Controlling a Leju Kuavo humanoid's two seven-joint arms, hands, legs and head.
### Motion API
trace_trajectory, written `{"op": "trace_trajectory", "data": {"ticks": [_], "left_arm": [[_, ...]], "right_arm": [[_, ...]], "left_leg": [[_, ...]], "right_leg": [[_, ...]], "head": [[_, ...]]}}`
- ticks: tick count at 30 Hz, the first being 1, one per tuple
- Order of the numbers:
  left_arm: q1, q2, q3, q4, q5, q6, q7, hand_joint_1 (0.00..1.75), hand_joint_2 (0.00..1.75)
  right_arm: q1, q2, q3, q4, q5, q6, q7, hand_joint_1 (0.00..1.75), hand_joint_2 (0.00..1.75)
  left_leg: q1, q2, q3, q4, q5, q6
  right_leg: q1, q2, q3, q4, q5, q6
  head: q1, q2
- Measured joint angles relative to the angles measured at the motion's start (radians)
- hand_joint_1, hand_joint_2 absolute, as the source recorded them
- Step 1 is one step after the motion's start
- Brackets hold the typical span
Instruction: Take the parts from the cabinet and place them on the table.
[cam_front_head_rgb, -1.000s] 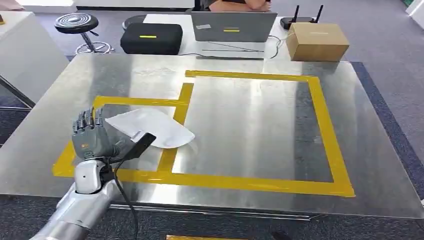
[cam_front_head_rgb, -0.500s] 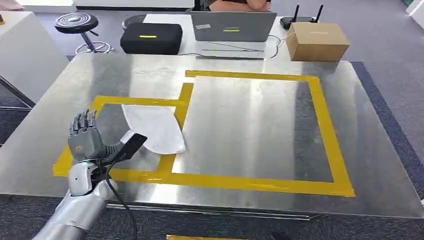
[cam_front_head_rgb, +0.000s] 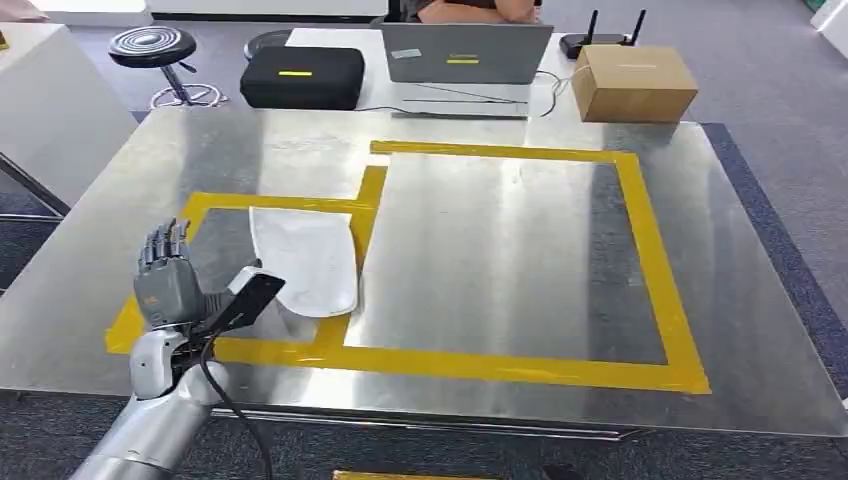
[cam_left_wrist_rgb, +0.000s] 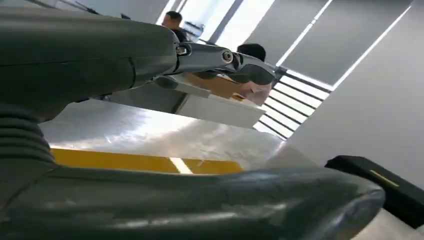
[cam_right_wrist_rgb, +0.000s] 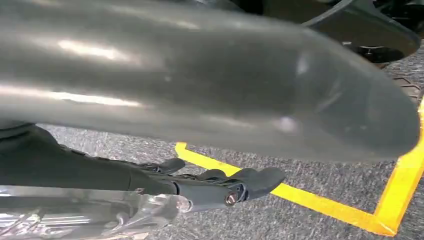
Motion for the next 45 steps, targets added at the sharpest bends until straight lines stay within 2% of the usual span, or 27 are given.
{"op": "trace_trajectory", "data": {"ticks": [5,7,8,9,11,12,14,15,16,20,22,24,25,26,27,29,30,31,33,35,36,37,39,40,41,43,45], "left_arm": [[0.009,0.001,0.000,-0.017,0.023,-0.001,-0.017,0.00,0.00],[0.024,0.004,0.000,-0.050,0.058,-0.003,-0.044,0.00,0.00],[0.072,0.020,0.001,-0.143,0.137,-0.011,-0.101,0.00,0.00],[0.099,0.029,0.005,-0.175,0.185,0.002,-0.116,0.00,0.00],[0.155,0.037,0.034,-0.218,0.282,0.011,-0.163,0.00,0.00],[0.177,0.040,0.053,-0.232,0.325,0.010,-0.186,0.00,0.00],[0.208,0.042,0.079,-0.249,0.354,0.006,-0.222,0.00,0.00],[0.220,0.043,0.091,-0.262,0.363,0.003,-0.231,0.00,0.00],[0.227,0.044,0.102,-0.270,0.365,0.003,-0.235,0.00,0.00],[0.246,0.044,0.127,-0.288,0.370,0.005,-0.242,0.00,0.00],[0.255,0.045,0.135,-0.298,0.371,0.006,-0.247,0.00,0.00],[0.256,0.044,0.144,-0.303,0.371,0.007,-0.250,0.00,0.00],[0.259,0.045,0.147,-0.303,0.371,0.007,-0.250,0.00,0.00],[0.262,0.045,0.149,-0.303,0.371,0.007,-0.250,0.00,0.00],[0.264,0.045,0.149,-0.303,0.371,0.007,-0.250,0.00,0.00],[0.264,0.044,0.150,-0.308,0.371,0.007,-0.250,0.00,0.00],[0.262,0.044,0.151,-0.312,0.371,0.007,-0.252,0.00,0.00],[0.261,0.044,0.151,-0.317,0.371,0.007,-0.253,0.00,0.00],[0.264,0.042,0.151,-0.322,0.370,0.008,-0.258,0.00,0.00],[0.270,0.039,0.151,-0.323,0.363,0.007,-0.260,0.00,0.00],[0.269,0.032,0.149,-0.324,0.354,0.003,-0.260,0.00,0.00],[0.270,0.031,0.148,-0.327,0.343,0.000,-0.258,0.00,0.00],[0.270,0.016,0.141,-0.329,0.311,-0.005,-0.244,0.00,0.00],[0.270,0.007,0.134,-0.330,0.294,-0.005,-0.233,0.00,0.00],[0.270,0.001,0.127,-0.330,0.286,-0.005,-0.225,0.00,0.00],[0.270,-0.008,0.121,-0.331,0.272,-0.002,-0.210,0.00,0.00],[0.269,-0.015,0.116,-0.334,0.268,-0.001,-0.201,0.00,0.00]], "right_arm": [[0.000,0.000,0.000,0.000,-0.002,0.000,-0.002,0.00,0.00],[0.002,0.000,0.000,0.000,-0.003,0.000,-0.006,0.00,0.00],[0.004,-0.002,-0.001,0.000,-0.009,0.002,-0.014,0.00,0.00],[0.006,-0.003,-0.002,0.000,-0.014,0.003,-0.015,0.00,0.00],[0.014,-0.003,-0.004,0.000,-0.023,0.006,-0.021,0.00,0.00],[0.018,-0.004,-0.005,0.000,-0.026,0.008,-0.024,0.00,0.00],[0.024,-0.008,-0.006,0.000,-0.028,0.011,-0.028,0.00,0.00],[0.022,-0.007,-0.007,0.000,-0.030,0.015,-0.031,0.00,0.00],[0.018,-0.007,-0.007,0.000,-0.034,0.021,-0.032,0.00,0.00],[0.019,-0.010,-0.013,0.000,-0.045,0.029,-0.032,0.00,0.00],[0.018,-0.011,-0.017,0.000,-0.044,0.029,-0.030,0.00,0.00],[0.018,-0.011,-0.020,0.000,-0.043,0.029,-0.029,0.00,0.00],[0.018,-0.012,-0.021,0.000,-0.043,0.029,-0.028,0.00,0.00],[0.019,-0.012,-0.021,0.000,-0.043,0.029,-0.027,0.00,0.00],[0.020,-0.012,-0.021,0.000,-0.043,0.029,-0.027,0.00,0.00],[0.018,-0.012,-0.022,0.000,-0.043,0.029,-0.027,0.00,0.00],[0.017,-0.012,-0.022,0.000,-0.043,0.029,-0.027,0.00,0.00],[0.017,-0.012,-0.023,0.000,-0.044,0.029,-0.026,0.00,0.00],[0.019,-0.012,-0.025,0.000,-0.048,0.029,-0.021,0.00,0.00],[0.025,-0.012,-0.028,0.001,-0.061,0.028,-0.011,0.00,0.00],[0.029,-0.013,-0.030,0.002,-0.071,0.027,-0.009,0.00,0.00],[0.031,-0.013,-0.034,0.002,-0.081,0.027,-0.008,0.00,0.00],[0.035,-0.013,-0.047,0.003,-0.104,0.028,-0.004,0.00,0.00],[0.035,-0.013,-0.054,0.003,-0.112,0.031,-0.002,0.00,0.00],[0.035,-0.013,-0.058,0.003,-0.119,0.034,0.002,0.00,0.00],[0.036,-0.013,-0.068,0.003,-0.127,0.041,0.018,0.00,0.00],[0.038,-0.015,-0.072,0.004,-0.129,0.044,0.037,0.00,0.00]], "left_leg": [[-0.001,0.000,0.000,0.000,0.001,0.002],[0.000,0.000,0.001,-0.006,0.012,0.009],[0.016,0.006,0.008,-0.029,0.029,0.015],[0.016,0.009,0.008,-0.028,0.029,0.015],[0.017,0.013,0.008,-0.028,0.029,0.013],[0.020,0.013,0.007,-0.026,0.029,0.009],[0.029,0.009,0.005,-0.020,0.026,-0.003],[0.029,0.006,0.003,-0.013,0.023,-0.014],[0.026,0.003,-0.005,-0.008,0.024,-0.023],[0.029,0.002,-0.011,-0.006,0.037,-0.048],[0.028,0.003,-0.039,0.052,-0.034,-0.054],[0.028,0.003,-0.102,0.212,-0.134,-0.057],[0.028,0.003,-0.125,0.278,-0.164,-0.056],[0.028,0.003,-0.130,0.309,-0.168,-0.055],[0.027,0.003,-0.110,0.292,-0.142,-0.052],[0.027,0.003,-0.024,0.169,-0.066,-0.045],[0.028,0.003,0.036,0.082,-0.051,-0.043],[0.025,0.002,0.091,0.009,-0.063,-0.042],[0.023,0.001,0.081,-0.011,-0.064,-0.033],[0.018,0.002,0.069,-0.010,-0.047,-0.012],[0.022,0.004,0.060,-0.011,-0.034,-0.003],[0.022,0.004,0.050,-0.011,-0.025,0.005],[0.019,0.003,0.025,-0.011,-0.001,0.013],[0.016,0.000,0.009,-0.010,0.011,0.014],[0.014,-0.001,-0.006,-0.009,0.022,0.014],[0.010,-0.008,-0.035,-0.008,0.044,0.012],[0.007,-0.020,-0.057,-0.008,0.065,0.009]], "right_leg": [[-0.001,0.000,0.001,-0.002,0.001,0.002],[-0.001,0.000,0.004,-0.006,0.009,0.010],[-0.003,-0.001,-0.051,0.122,-0.092,0.027],[-0.009,-0.002,-0.089,0.225,-0.137,0.033],[-0.017,-0.003,-0.110,0.296,-0.151,0.044],[-0.021,-0.004,-0.086,0.263,-0.125,0.049],[-0.030,-0.006,0.011,0.101,-0.051,0.059],[-0.035,-0.007,0.059,0.012,-0.055,0.071],[-0.027,0.000,0.074,0.007,-0.056,0.058],[-0.025,0.001,0.050,0.010,-0.049,0.012],[-0.027,0.000,0.036,0.008,-0.035,-0.010],[-0.023,-0.001,0.014,0.008,-0.021,-0.018],[-0.021,-0.001,0.003,0.008,-0.014,-0.018],[-0.020,-0.002,-0.009,0.009,-0.004,-0.018],[-0.019,-0.002,-0.021,0.009,0.006,-0.018],[-0.018,-0.001,-0.043,0.009,0.025,-0.013],[-0.018,0.000,-0.051,0.010,0.036,-0.008],[-0.013,0.002,-0.059,0.013,0.043,-0.001],[-0.013,0.002,-0.061,0.006,0.067,0.011],[-0.017,0.001,-0.060,-0.012,0.091,0.027],[-0.021,0.000,-0.064,-0.007,0.072,0.030],[-0.020,-0.004,-0.078,0.024,0.016,0.033],[-0.020,-0.003,-0.113,0.173,-0.114,0.039],[-0.019,-0.003,-0.128,0.252,-0.151,0.040],[-0.017,-0.003,-0.131,0.302,-0.158,0.039],[-0.012,-0.003,-0.077,0.281,-0.105,0.031],[-0.005,0.013,0.056,0.118,-0.061,0.013]], "head": [[0.000,0.000],[-0.001,0.000],[0.012,0.000],[0.011,0.000],[0.011,0.000],[0.010,0.000],[0.011,0.000],[0.013,0.000],[0.021,0.000],[0.015,0.000],[0.008,0.000],[0.006,0.000],[0.006,0.000],[0.005,0.000],[0.006,0.000],[0.006,0.000],[0.005,0.000],[0.004,0.000],[0.006,0.000],[0.003,0.000],[0.002,0.000],[0.008,0.000],[0.010,0.000],[0.011,0.000],[0.010,0.000],[0.010,0.000],[0.010,0.000]]}}
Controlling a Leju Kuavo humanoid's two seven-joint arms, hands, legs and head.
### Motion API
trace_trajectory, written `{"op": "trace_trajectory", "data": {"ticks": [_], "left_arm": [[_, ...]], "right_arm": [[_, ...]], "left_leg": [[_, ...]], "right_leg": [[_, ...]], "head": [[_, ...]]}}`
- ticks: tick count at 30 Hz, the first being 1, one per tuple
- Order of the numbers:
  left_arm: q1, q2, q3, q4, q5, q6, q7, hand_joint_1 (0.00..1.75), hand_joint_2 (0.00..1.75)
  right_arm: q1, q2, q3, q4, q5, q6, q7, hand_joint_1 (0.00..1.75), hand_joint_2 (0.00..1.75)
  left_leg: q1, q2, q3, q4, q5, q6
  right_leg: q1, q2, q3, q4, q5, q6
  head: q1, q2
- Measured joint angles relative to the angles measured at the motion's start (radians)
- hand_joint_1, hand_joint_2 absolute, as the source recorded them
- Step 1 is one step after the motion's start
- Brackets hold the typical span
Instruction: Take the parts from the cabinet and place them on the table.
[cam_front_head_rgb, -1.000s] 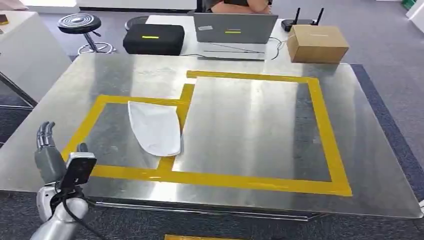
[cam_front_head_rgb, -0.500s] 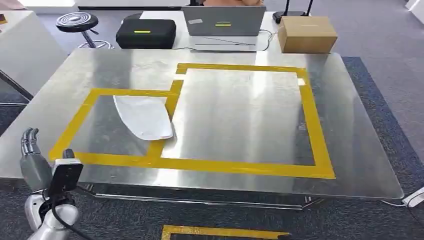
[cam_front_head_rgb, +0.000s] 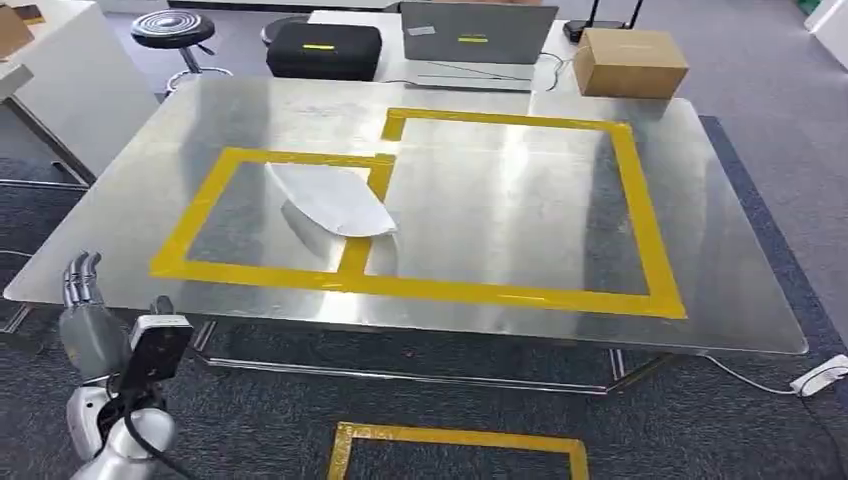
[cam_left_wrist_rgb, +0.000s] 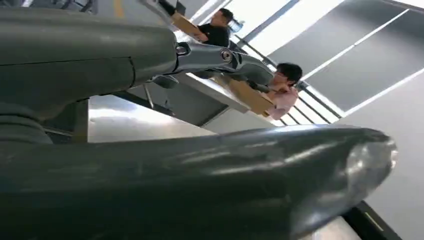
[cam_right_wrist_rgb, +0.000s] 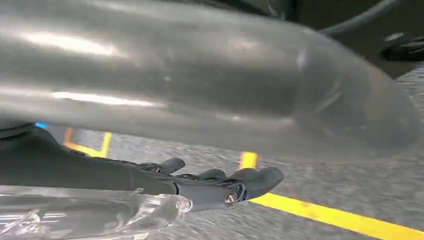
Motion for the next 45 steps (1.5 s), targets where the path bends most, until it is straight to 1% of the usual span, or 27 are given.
{"op": "trace_trajectory", "data": {"ticks": [1,2,5,6,7,10,11,13,15,16,17,18,21,23,25,26,28,30,31,32,33,36,37,39,41,43,45], "left_arm": [[-0.002,-0.007,-0.003,-0.003,-0.002,0.000,0.001,0.00,0.00],[-0.009,-0.012,-0.008,-0.005,-0.002,0.000,0.003,0.00,0.00],[-0.017,-0.027,-0.029,-0.005,-0.003,-0.005,0.004,0.00,0.00],[-0.017,-0.027,-0.031,-0.004,-0.003,-0.006,0.005,0.00,0.00],[-0.019,-0.029,-0.034,-0.004,-0.003,-0.006,0.005,0.00,0.00],[-0.029,-0.035,-0.044,-0.003,-0.003,-0.010,0.005,0.00,0.00],[-0.029,-0.035,-0.045,-0.001,-0.004,-0.013,0.005,0.00,0.00],[-0.030,-0.035,-0.049,0.004,-0.010,-0.015,0.005,0.00,0.00],[-0.035,-0.035,-0.059,0.007,-0.017,-0.016,0.005,0.00,0.00],[-0.040,-0.038,-0.064,0.009,-0.019,-0.016,0.008,0.00,0.00],[-0.048,-0.042,-0.071,0.009,-0.020,-0.016,0.010,0.00,0.00],[-0.049,-0.045,-0.075,0.010,-0.020,-0.014,0.013,0.00,0.00],[-0.034,-0.041,-0.074,0.016,-0.018,-0.010,0.018,0.00,0.00],[-0.034,-0.042,-0.075,0.018,-0.017,-0.009,0.021,0.00,0.00],[-0.033,-0.043,-0.075,0.018,-0.016,-0.008,0.021,0.00,0.00],[-0.032,-0.042,-0.075,0.019,-0.016,-0.007,0.022,0.00,0.00],[-0.028,-0.040,-0.075,0.021,-0.008,-0.003,0.024,0.00,0.00],[-0.019,-0.037,-0.073,0.021,0.008,0.006,0.029,0.00,0.00],[-0.014,-0.035,-0.071,0.021,0.024,0.009,0.029,0.00,0.00],[-0.008,-0.032,-0.067,0.021,0.042,0.012,0.029,0.00,0.00],[-0.001,-0.027,-0.064,0.020,0.055,0.015,0.029,0.00,0.00],[0.031,0.000,-0.040,0.017,0.093,0.014,0.023,0.00,0.00],[0.042,0.010,-0.031,0.017,0.102,0.011,0.018,0.00,0.00],[0.043,0.022,-0.016,0.016,0.109,0.005,0.010,0.00,0.00],[0.046,0.031,-0.004,0.015,0.130,0.005,0.008,0.00,0.00],[0.055,0.039,0.014,0.015,0.156,0.001,-0.002,0.00,0.00],[0.059,0.050,0.036,0.014,0.169,-0.007,-0.008,0.00,0.00]], "right_arm": [[-0.002,-0.007,0.000,0.001,0.003,-0.002,0.019,0.00,0.00],[0.000,-0.008,0.000,0.001,0.007,-0.005,0.042,0.00,0.00],[-0.004,-0.011,0.000,0.003,0.021,-0.010,0.080,0.00,0.00],[-0.003,-0.010,0.000,0.003,0.022,-0.010,0.085,0.00,0.00],[-0.004,-0.014,0.000,0.004,0.023,-0.011,0.087,0.00,0.00],[-0.002,-0.016,0.001,0.005,0.029,-0.014,0.090,0.00,0.00],[-0.002,-0.016,0.003,0.005,0.036,-0.013,0.093,0.00,0.00],[-0.003,-0.016,0.010,0.005,0.045,-0.004,0.103,0.00,0.00],[-0.004,-0.017,0.020,0.005,0.053,0.002,0.130,0.00,0.00],[-0.005,-0.022,0.023,0.005,0.058,0.003,0.141,0.00,0.00],[-0.003,-0.027,0.027,0.005,0.063,0.003,0.150,0.00,0.00],[-0.003,-0.027,0.035,0.005,0.072,0.005,0.156,0.00,0.00],[0.001,-0.028,0.055,0.006,0.087,0.009,0.164,0.00,0.00],[0.007,-0.032,0.064,0.008,0.089,0.012,0.166,0.00,0.00],[0.009,-0.032,0.073,0.009,0.091,0.014,0.170,0.00,0.00],[0.008,-0.032,0.077,0.009,0.099,0.015,0.177,0.00,0.00],[0.007,-0.032,0.089,0.010,0.109,0.015,0.186,0.00,0.00],[0.008,-0.032,0.098,0.010,0.111,0.011,0.182,0.00,0.00],[0.008,-0.032,0.103,0.010,0.111,0.007,0.175,0.00,0.00],[0.009,-0.034,0.105,0.010,0.109,0.001,0.168,0.00,0.00],[0.009,-0.034,0.106,0.010,0.103,-0.005,0.159,0.00,0.00],[0.001,-0.024,0.106,0.010,0.091,-0.021,0.144,0.00,0.00],[-0.002,-0.020,0.106,0.010,0.087,-0.028,0.144,0.00,0.00],[-0.002,-0.018,0.105,0.010,0.085,-0.034,0.143,0.00,0.00],[-0.003,-0.016,0.105,0.010,0.080,-0.044,0.136,0.00,0.00],[-0.011,-0.006,0.105,0.010,0.068,-0.060,0.134,0.00,0.00],[-0.020,0.005,0.105,0.010,0.063,-0.071,0.137,0.00,0.00]], "left_leg": [[0.002,-0.002,-0.007,0.002,0.010,-0.002],[-0.002,-0.008,-0.011,0.003,0.017,-0.007],[0.005,-0.025,-0.017,-0.006,0.043,-0.027],[0.006,-0.030,-0.025,0.000,0.042,-0.031],[0.003,-0.017,-0.039,0.020,-0.002,-0.035],[0.012,0.009,-0.095,0.224,-0.174,-0.054],[0.015,0.010,-0.105,0.278,-0.184,-0.059],[0.021,0.011,-0.075,0.286,-0.125,-0.069],[0.029,0.029,0.021,0.168,-0.064,-0.083],[0.037,0.064,0.085,0.088,-0.074,-0.092],[0.035,0.075,0.132,0.012,-0.104,-0.091],[0.031,0.072,0.126,0.002,-0.118,-0.059],[0.023,0.059,0.104,0.008,-0.095,-0.027],[0.023,0.047,0.082,0.008,-0.073,-0.010],[0.017,0.028,0.049,0.008,-0.047,-0.003],[0.013,0.020,0.032,0.009,-0.035,-0.002],[0.007,0.001,0.002,0.010,-0.011,-0.001],[0.005,-0.022,-0.023,0.010,0.011,-0.005],[0.007,-0.034,-0.031,0.011,0.022,-0.008],[0.003,-0.040,-0.041,0.011,0.032,-0.014],[0.005,-0.049,-0.044,0.010,0.044,-0.018],[0.008,-0.075,-0.053,-0.005,0.078,-0.044],[0.010,-0.051,-0.060,0.004,0.053,-0.043],[0.012,-0.004,-0.092,0.098,-0.079,-0.058],[0.014,0.008,-0.122,0.244,-0.165,-0.073],[0.022,0.011,-0.114,0.310,-0.125,-0.084],[0.029,0.022,-0.042,0.245,-0.045,-0.094]], "right_leg": [[0.002,0.037,0.064,-0.098,-0.040,-0.016],[-0.001,0.039,0.101,-0.159,-0.050,-0.011],[0.010,0.022,0.083,-0.152,-0.037,-0.020],[-0.005,0.008,0.076,-0.164,-0.020,-0.027],[-0.004,0.001,0.068,-0.165,-0.008,-0.032],[-0.006,-0.027,0.025,-0.164,0.028,-0.035],[-0.006,-0.034,0.012,-0.163,0.037,-0.032],[-0.011,-0.054,-0.017,-0.158,0.056,-0.023],[-0.018,-0.070,-0.045,-0.144,0.068,-0.010],[-0.013,-0.074,-0.053,-0.131,0.073,-0.003],[-0.012,-0.082,-0.066,-0.118,0.073,0.004],[-0.009,-0.089,-0.069,-0.114,0.081,0.013],[-0.020,-0.102,-0.069,-0.126,0.108,0.027],[-0.022,-0.049,-0.091,-0.066,0.005,0.031],[-0.018,-0.029,-0.135,0.100,-0.111,0.028],[-0.016,-0.029,-0.148,0.169,-0.139,0.024],[-0.008,-0.027,-0.114,0.181,-0.109,0.011],[-0.001,-0.012,-0.009,0.052,-0.043,-0.008],[0.002,0.030,0.060,-0.045,-0.038,-0.020],[0.002,0.058,0.115,-0.127,-0.075,-0.029],[0.002,0.056,0.125,-0.149,-0.076,-0.013],[0.007,0.030,0.101,-0.151,-0.052,-0.028],[0.001,0.012,0.095,-0.156,-0.037,-0.036],[0.001,-0.015,0.069,-0.157,-0.013,-0.046],[0.001,-0.046,0.038,-0.156,0.010,-0.047],[0.001,-0.074,0.005,-0.153,0.033,-0.043],[-0.003,-0.101,-0.030,-0.142,0.051,-0.033]], "head": [[0.000,0.000],[-0.002,0.000],[0.004,0.000],[0.004,0.000],[0.001,0.000],[-0.011,0.000],[-0.012,0.000],[-0.012,0.000],[-0.012,0.000],[-0.015,0.000],[-0.020,0.000],[-0.014,0.000],[-0.015,0.000],[-0.014,0.000],[-0.003,0.000],[-0.004,0.000],[-0.004,0.000],[-0.003,0.000],[-0.004,0.000],[-0.004,0.000],[-0.005,0.000],[-0.002,0.000],[-0.003,0.000],[-0.014,0.000],[-0.013,0.000],[-0.013,0.000],[-0.013,0.000]]}}
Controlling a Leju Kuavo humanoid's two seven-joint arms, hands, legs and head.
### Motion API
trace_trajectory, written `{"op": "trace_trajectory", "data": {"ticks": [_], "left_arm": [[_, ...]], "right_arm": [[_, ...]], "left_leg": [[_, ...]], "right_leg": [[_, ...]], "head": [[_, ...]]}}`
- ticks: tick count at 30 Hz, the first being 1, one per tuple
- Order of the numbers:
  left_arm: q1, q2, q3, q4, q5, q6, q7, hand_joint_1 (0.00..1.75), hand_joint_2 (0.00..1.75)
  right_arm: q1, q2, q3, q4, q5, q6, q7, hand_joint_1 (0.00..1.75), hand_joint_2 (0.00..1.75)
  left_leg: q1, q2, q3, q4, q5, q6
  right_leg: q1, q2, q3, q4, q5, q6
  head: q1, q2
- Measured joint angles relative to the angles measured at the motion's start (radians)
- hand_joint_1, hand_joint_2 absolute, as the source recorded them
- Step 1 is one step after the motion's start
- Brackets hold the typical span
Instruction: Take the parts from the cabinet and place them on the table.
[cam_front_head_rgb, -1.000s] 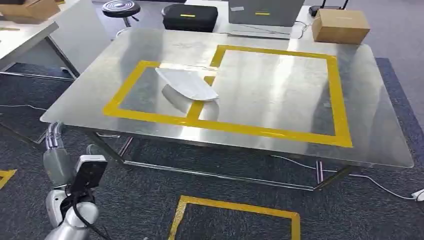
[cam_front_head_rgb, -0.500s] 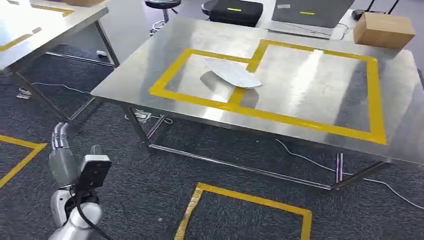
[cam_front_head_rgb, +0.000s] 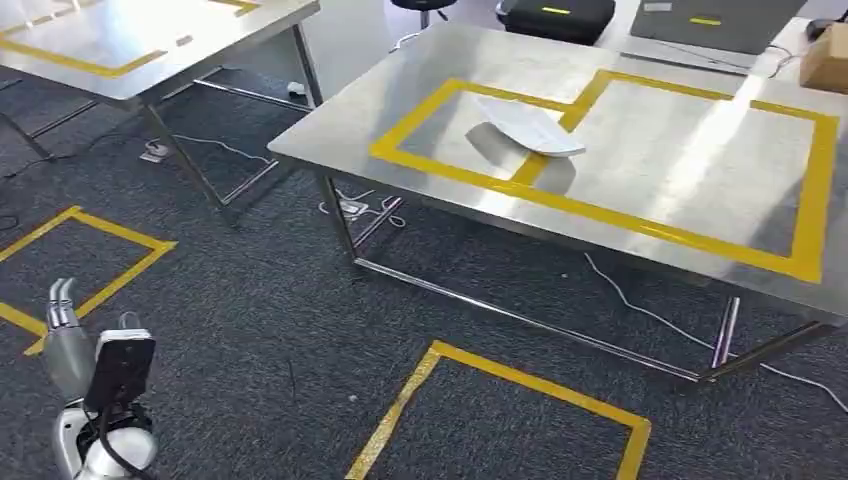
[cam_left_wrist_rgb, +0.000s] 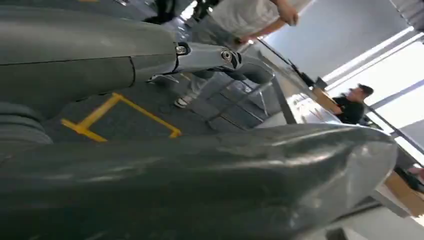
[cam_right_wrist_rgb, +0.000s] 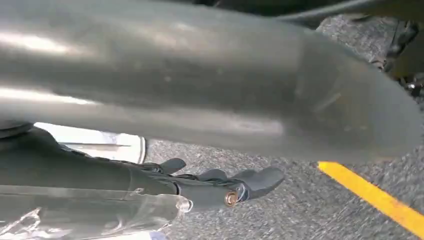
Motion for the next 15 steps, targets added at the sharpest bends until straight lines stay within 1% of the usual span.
{"op": "trace_trajectory", "data": {"ticks": [1,2,3,4,5,6,7,8,9,10,11,12,13,14,15], "left_arm": [[0.000,0.003,0.007,-0.003,0.002,-0.004,-0.003,0.00,0.00],[-0.003,0.003,0.011,-0.008,0.003,-0.013,-0.005,0.00,0.00],[-0.009,0.002,0.016,-0.011,0.003,-0.019,-0.006,0.00,0.00],[-0.007,0.002,0.020,-0.011,0.004,-0.023,-0.008,0.00,0.00],[-0.003,0.004,0.025,-0.010,0.004,-0.030,-0.011,0.00,0.00],[0.000,0.005,0.030,-0.008,0.008,-0.039,-0.014,0.00,0.00],[-0.001,0.006,0.033,-0.006,0.008,-0.046,-0.016,0.00,0.00],[-0.004,0.006,0.036,-0.005,0.008,-0.050,-0.018,0.00,0.00],[-0.012,0.003,0.037,-0.004,0.008,-0.057,-0.021,0.00,0.00],[-0.019,-0.002,0.037,-0.002,0.007,-0.066,-0.023,0.00,0.00],[-0.022,-0.004,0.037,0.000,0.008,-0.070,-0.023,0.00,0.00],[-0.023,-0.006,0.037,0.005,0.008,-0.074,-0.023,0.00,0.00],[-0.023,-0.007,0.037,0.010,0.008,-0.079,-0.023,0.00,0.00],[-0.024,-0.008,0.037,0.014,0.009,-0.080,-0.023,0.00,0.00],[-0.026,-0.008,0.037,0.018,0.009,-0.080,-0.023,0.00,0.00]], "right_arm": [[-0.005,0.003,0.000,0.000,-0.004,-0.002,0.001,0.00,0.00],[-0.007,0.003,-0.002,0.000,-0.010,-0.006,0.002,0.00,0.00],[-0.008,0.010,-0.003,0.000,-0.016,-0.010,0.003,0.00,0.00],[-0.014,0.011,-0.005,0.000,-0.018,-0.015,0.005,0.00,0.00],[-0.016,0.016,-0.006,0.000,-0.024,-0.019,0.006,0.00,0.00],[-0.015,0.021,-0.010,0.000,-0.031,-0.021,0.008,0.00,0.00],[-0.014,0.025,-0.012,0.000,-0.036,-0.022,0.010,0.00,0.00],[-0.012,0.025,-0.014,0.000,-0.040,-0.022,0.012,0.00,0.00],[-0.010,0.029,-0.015,0.000,-0.043,-0.023,0.012,0.00,0.00],[-0.009,0.034,-0.018,0.000,-0.048,-0.023,0.011,0.00,0.00],[-0.010,0.035,-0.019,0.000,-0.050,-0.023,0.011,0.00,0.00],[-0.012,0.035,-0.020,0.000,-0.050,-0.024,0.011,0.00,0.00],[-0.013,0.035,-0.022,0.000,-0.050,-0.025,0.010,0.00,0.00],[-0.013,0.035,-0.025,0.000,-0.050,-0.025,0.010,0.00,0.00],[-0.014,0.036,-0.029,0.000,-0.050,-0.025,0.009,0.00,0.00]], "left_leg": [[0.004,0.033,0.072,-0.088,0.000,-0.008],[0.007,0.089,0.161,-0.185,-0.034,-0.016],[-0.003,0.088,0.186,-0.254,-0.066,0.003],[-0.003,0.082,0.172,-0.250,-0.062,0.029],[-0.008,0.073,0.163,-0.249,-0.056,0.040],[-0.011,0.062,0.155,-0.247,-0.048,0.052],[-0.010,0.052,0.142,-0.247,-0.037,0.066],[-0.011,0.041,0.131,-0.247,-0.027,0.074],[-0.010,0.026,0.117,-0.248,-0.018,0.082],[-0.011,0.012,0.103,-0.248,-0.006,0.085],[-0.014,-0.002,0.089,-0.247,0.005,0.086],[-0.017,-0.014,0.076,-0.247,0.015,0.087],[-0.018,-0.026,0.065,-0.247,0.024,0.087],[-0.019,-0.041,0.055,-0.246,0.033,0.085],[-0.019,-0.055,0.046,-0.245,0.041,0.082]], "right_leg": [[-0.001,-0.010,-0.013,0.009,0.007,0.008],[0.009,-0.021,-0.025,0.021,0.010,0.015],[0.007,-0.033,-0.030,0.032,0.013,0.020],[0.006,-0.044,-0.030,0.031,0.024,0.025],[0.001,-0.054,-0.032,0.026,0.031,0.026],[-0.004,-0.067,-0.034,0.024,0.040,0.031],[-0.011,-0.045,-0.038,0.031,0.027,0.041],[-0.013,0.003,-0.049,0.054,-0.022,0.044],[-0.012,0.046,-0.065,0.119,-0.089,0.046],[-0.010,0.065,-0.086,0.196,-0.141,0.045],[-0.008,0.073,-0.105,0.271,-0.178,0.042],[-0.006,0.075,-0.115,0.327,-0.188,0.038],[-0.003,0.075,-0.107,0.340,-0.167,0.034],[0.001,0.077,-0.077,0.310,-0.129,0.027],[0.002,0.084,-0.025,0.239,-0.094,0.021]], "head": [[0.000,0.000],[-0.004,0.000],[-0.002,0.000],[0.003,0.000],[-0.005,0.000],[-0.003,0.000],[-0.007,0.000],[-0.003,0.000],[-0.003,0.000],[0.003,0.000],[0.005,0.000],[0.005,0.000],[0.005,0.000],[0.005,0.000],[0.005,0.000]]}}
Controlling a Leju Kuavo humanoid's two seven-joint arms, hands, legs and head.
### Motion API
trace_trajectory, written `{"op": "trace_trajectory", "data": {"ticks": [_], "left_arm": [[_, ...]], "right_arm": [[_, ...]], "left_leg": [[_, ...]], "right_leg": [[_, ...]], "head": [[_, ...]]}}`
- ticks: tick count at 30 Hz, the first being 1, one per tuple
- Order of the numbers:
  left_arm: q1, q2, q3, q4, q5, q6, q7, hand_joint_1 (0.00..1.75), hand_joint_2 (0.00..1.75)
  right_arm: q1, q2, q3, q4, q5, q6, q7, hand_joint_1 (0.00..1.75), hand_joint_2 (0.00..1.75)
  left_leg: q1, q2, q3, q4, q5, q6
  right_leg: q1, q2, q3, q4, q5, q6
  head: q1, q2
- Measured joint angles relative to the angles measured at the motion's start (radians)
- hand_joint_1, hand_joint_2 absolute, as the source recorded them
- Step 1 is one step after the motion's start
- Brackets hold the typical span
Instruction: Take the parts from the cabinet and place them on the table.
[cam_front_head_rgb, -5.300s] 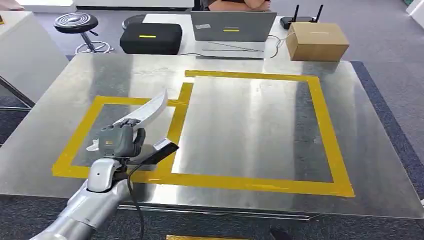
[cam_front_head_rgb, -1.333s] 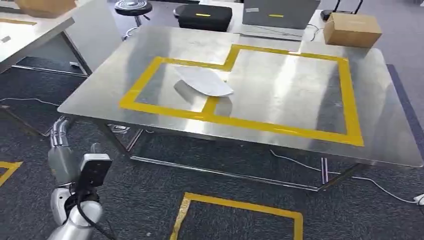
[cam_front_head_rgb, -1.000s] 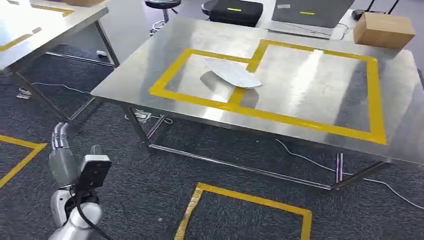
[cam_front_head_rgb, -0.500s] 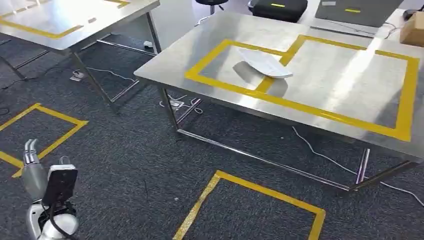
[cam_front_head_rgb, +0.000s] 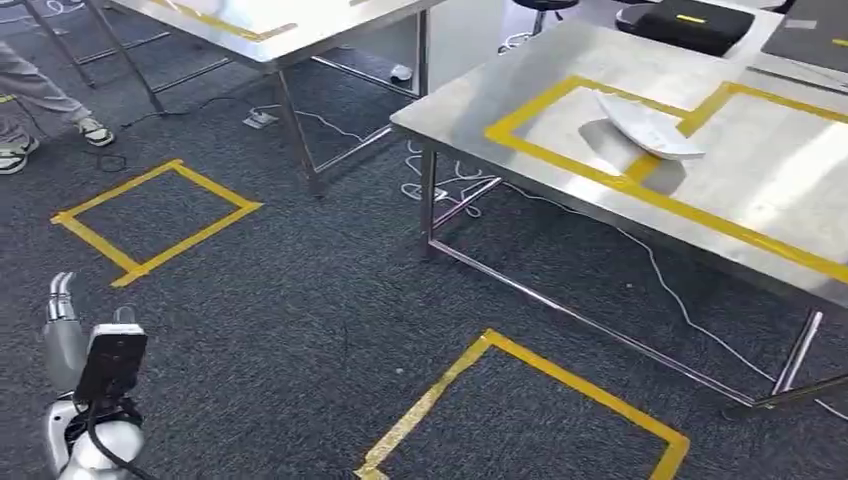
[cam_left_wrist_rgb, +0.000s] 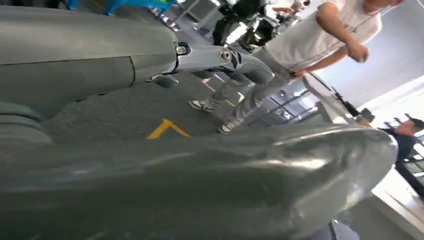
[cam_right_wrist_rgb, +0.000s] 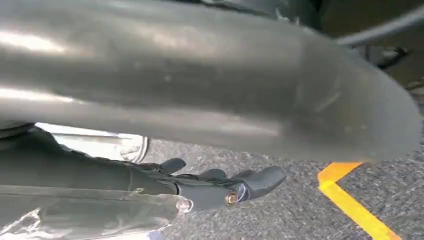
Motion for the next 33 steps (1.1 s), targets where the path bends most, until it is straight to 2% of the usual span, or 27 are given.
{"op": "trace_trajectory", "data": {"ticks": [1,2,3,5,6,7,8,9,11,12,13,14,15,16,17,18,19,22,23,24,25,27,28,29,31,32,33], "left_arm": [[-0.002,0.000,0.000,0.002,0.000,0.000,0.000,0.00,0.00],[-0.003,-0.003,0.000,0.003,0.000,0.000,0.000,0.00,0.00],[-0.008,-0.004,0.000,0.004,0.000,0.000,0.000,0.00,0.00],[-0.010,-0.004,0.000,0.007,0.000,0.000,0.000,0.00,0.00],[-0.009,-0.004,0.000,0.008,0.000,0.000,0.000,0.00,0.00],[-0.008,-0.005,0.000,0.008,0.000,0.000,0.000,0.00,0.00],[-0.008,-0.005,0.001,0.009,0.000,0.000,0.000,0.00,0.00],[-0.013,-0.004,0.001,0.010,0.000,0.000,0.000,0.00,0.00],[-0.017,-0.005,0.000,0.011,0.001,-0.002,0.000,0.00,0.00],[-0.016,-0.005,0.000,0.012,0.003,-0.005,0.000,0.00,0.00],[-0.015,-0.005,0.000,0.016,0.010,-0.013,0.000,0.00,0.00],[-0.015,-0.005,0.000,0.019,0.013,-0.016,0.000,0.00,0.00],[-0.015,-0.006,0.000,0.021,0.018,-0.021,0.000,0.00,0.00],[-0.015,-0.007,-0.001,0.024,0.023,-0.023,0.000,0.00,0.00],[-0.016,-0.008,0.000,0.026,0.028,-0.025,0.000,0.00,0.00],[-0.019,-0.009,-0.001,0.029,0.034,-0.029,0.000,0.00,0.00],[-0.019,-0.011,-0.001,0.031,0.040,-0.032,-0.002,0.00,0.00],[-0.017,-0.011,-0.001,0.042,0.060,-0.045,-0.010,0.00,0.00],[-0.017,-0.016,-0.002,0.045,0.068,-0.049,-0.012,0.00,0.00],[-0.020,-0.019,-0.001,0.048,0.073,-0.052,-0.013,0.00,0.00],[-0.025,-0.021,-0.001,0.054,0.076,-0.055,-0.014,0.00,0.00],[-0.030,-0.028,-0.001,0.065,0.082,-0.056,-0.015,0.00,0.00],[-0.030,-0.031,-0.001,0.071,0.085,-0.056,-0.015,0.00,0.00],[-0.030,-0.032,-0.001,0.078,0.087,-0.056,-0.015,0.00,0.00],[-0.034,-0.035,-0.001,0.087,0.092,-0.058,-0.015,0.00,0.00],[-0.039,-0.038,-0.001,0.091,0.093,-0.059,-0.015,0.00,0.00],[-0.044,-0.041,-0.001,0.095,0.095,-0.059,-0.015,0.00,0.00]], "right_arm": [[-0.001,0.000,-0.001,0.000,0.000,0.000,0.000,0.00,0.00],[-0.003,0.000,-0.002,0.000,0.000,-0.002,0.000,0.00,0.00],[-0.004,0.000,-0.003,0.000,0.000,-0.002,0.000,0.00,0.00],[-0.006,0.004,-0.006,0.000,0.000,-0.002,0.000,0.00,0.00],[-0.006,0.005,-0.007,-0.001,0.000,-0.002,0.000,0.00,0.00],[-0.005,0.008,-0.007,-0.001,0.000,-0.002,0.000,0.00,0.00],[-0.005,0.009,-0.008,-0.001,0.000,-0.002,0.000,0.00,0.00],[-0.004,0.009,-0.008,-0.001,0.000,-0.003,0.000,0.00,0.00],[0.000,0.009,-0.009,-0.001,0.000,-0.003,0.000,0.00,0.00],[0.002,0.009,-0.009,-0.001,-0.001,-0.004,0.000,0.00,0.00],[0.002,0.009,-0.010,-0.001,-0.003,-0.005,-0.001,0.00,0.00],[0.001,0.009,-0.010,-0.001,-0.003,-0.006,-0.002,0.00,0.00],[0.000,0.010,-0.010,-0.001,-0.004,-0.008,-0.006,0.00,0.00],[-0.002,0.011,-0.010,-0.001,-0.005,-0.011,-0.008,0.00,0.00],[-0.003,0.013,-0.010,-0.001,-0.006,-0.014,-0.011,0.00,0.00],[-0.003,0.014,-0.011,-0.001,-0.007,-0.017,-0.016,0.00,0.00],[-0.004,0.015,-0.011,-0.001,-0.009,-0.019,-0.020,0.00,0.00],[-0.007,0.019,-0.014,-0.002,-0.017,-0.022,-0.029,0.00,0.00],[-0.008,0.019,-0.015,-0.002,-0.017,-0.023,-0.033,0.00,0.00],[-0.008,0.019,-0.015,-0.002,-0.018,-0.023,-0.034,0.00,0.00],[-0.006,0.019,-0.015,-0.002,-0.018,-0.023,-0.034,0.00,0.00],[-0.003,0.019,-0.016,-0.002,-0.021,-0.024,-0.031,0.00,0.00],[-0.002,0.019,-0.017,-0.002,-0.023,-0.024,-0.029,0.00,0.00],[-0.001,0.019,-0.019,-0.002,-0.026,-0.024,-0.027,0.00,0.00],[-0.002,0.019,-0.024,-0.002,-0.028,-0.024,-0.027,0.00,0.00],[-0.003,0.019,-0.026,-0.002,-0.029,-0.023,-0.029,0.00,0.00],[-0.002,0.019,-0.028,-0.002,-0.029,-0.020,-0.030,0.00,0.00]], "left_leg": [[0.001,-0.014,-0.005,0.000,0.007,-0.004],[0.003,-0.022,-0.009,0.001,0.013,-0.008],[0.001,-0.033,-0.015,0.002,0.020,-0.015],[0.006,-0.051,-0.018,-0.001,0.034,-0.029],[0.007,-0.061,-0.020,-0.005,0.040,-0.037],[0.008,-0.065,-0.024,-0.002,0.042,-0.040],[0.004,-0.017,-0.037,0.017,0.015,-0.041],[0.003,0.016,-0.062,0.074,-0.038,-0.045],[0.003,0.040,-0.122,0.230,-0.126,-0.053],[0.003,0.043,-0.143,0.290,-0.143,-0.054],[0.003,0.044,-0.142,0.304,-0.137,-0.055],[0.003,0.045,-0.119,0.279,-0.112,-0.053],[0.002,0.050,-0.073,0.208,-0.071,-0.050],[0.000,0.069,-0.015,0.116,-0.034,-0.045],[-0.004,0.116,0.035,0.038,-0.017,-0.038],[-0.015,0.136,0.058,0.001,-0.028,-0.036],[-0.015,0.133,0.051,-0.004,-0.027,-0.027],[-0.013,0.097,0.040,-0.014,-0.022,-0.005],[-0.008,0.087,0.040,-0.017,-0.017,0.003],[-0.007,0.076,0.038,-0.017,-0.015,0.007],[-0.006,0.066,0.035,-0.017,-0.012,0.012],[-0.007,0.041,0.028,-0.016,-0.007,0.016],[-0.007,0.029,0.027,-0.016,-0.005,0.016],[-0.007,0.014,0.026,-0.016,-0.003,0.015],[-0.006,-0.016,0.026,-0.014,0.001,0.009],[-0.005,-0.029,0.026,-0.013,0.003,0.006],[-0.009,-0.039,0.023,-0.012,0.005,0.001]], "right_leg": [[0.000,0.021,0.069,-0.102,0.021,-0.005],[-0.003,0.073,0.119,-0.191,-0.001,-0.011],[-0.007,0.091,0.154,-0.236,-0.012,-0.011],[0.002,0.071,0.142,-0.234,-0.013,-0.011],[0.004,0.062,0.145,-0.233,-0.011,-0.015],[-0.004,0.045,0.137,-0.242,0.000,-0.026],[-0.004,0.033,0.140,-0.243,0.006,-0.033],[-0.002,0.019,0.132,-0.243,0.012,-0.040],[0.001,-0.011,0.120,-0.243,0.020,-0.040],[0.001,-0.025,0.115,-0.242,0.022,-0.040],[0.002,-0.040,0.111,-0.242,0.024,-0.039],[0.002,-0.054,0.109,-0.242,0.025,-0.038],[0.003,-0.069,0.109,-0.242,0.026,-0.037],[0.004,-0.082,0.111,-0.242,0.026,-0.036],[0.007,-0.091,0.113,-0.242,0.025,-0.034],[0.013,-0.102,0.110,-0.239,0.023,-0.029],[0.016,-0.112,0.111,-0.238,0.025,-0.024],[0.017,-0.145,0.114,-0.240,0.026,-0.011],[0.013,-0.110,0.106,-0.228,0.010,-0.003],[0.009,-0.059,0.088,-0.187,-0.022,0.000],[0.006,-0.030,0.053,-0.105,-0.065,0.003],[0.006,-0.012,-0.027,0.064,-0.130,0.008],[0.006,-0.010,-0.046,0.099,-0.131,0.008],[0.006,-0.010,-0.040,0.081,-0.106,0.007],[0.003,0.003,0.036,-0.083,-0.010,0.003],[-0.001,0.040,0.083,-0.177,0.032,0.002],[-0.005,0.085,0.104,-0.221,0.025,-0.002]], "head": [[0.000,0.000],[0.000,0.000],[-0.003,0.000],[-0.003,0.000],[-0.002,0.000],[-0.002,0.000],[-0.004,0.000],[-0.014,0.000],[-0.017,0.000],[-0.018,0.000],[-0.018,0.000],[-0.018,0.000],[-0.018,0.000],[-0.018,0.000],[-0.018,0.000],[-0.021,0.000],[-0.017,0.000],[-0.019,0.000],[-0.016,0.000],[-0.012,0.000],[-0.009,0.000],[-0.008,0.000],[-0.009,0.000],[-0.009,0.000],[-0.009,0.000],[-0.008,0.000],[-0.009,0.000]]}}
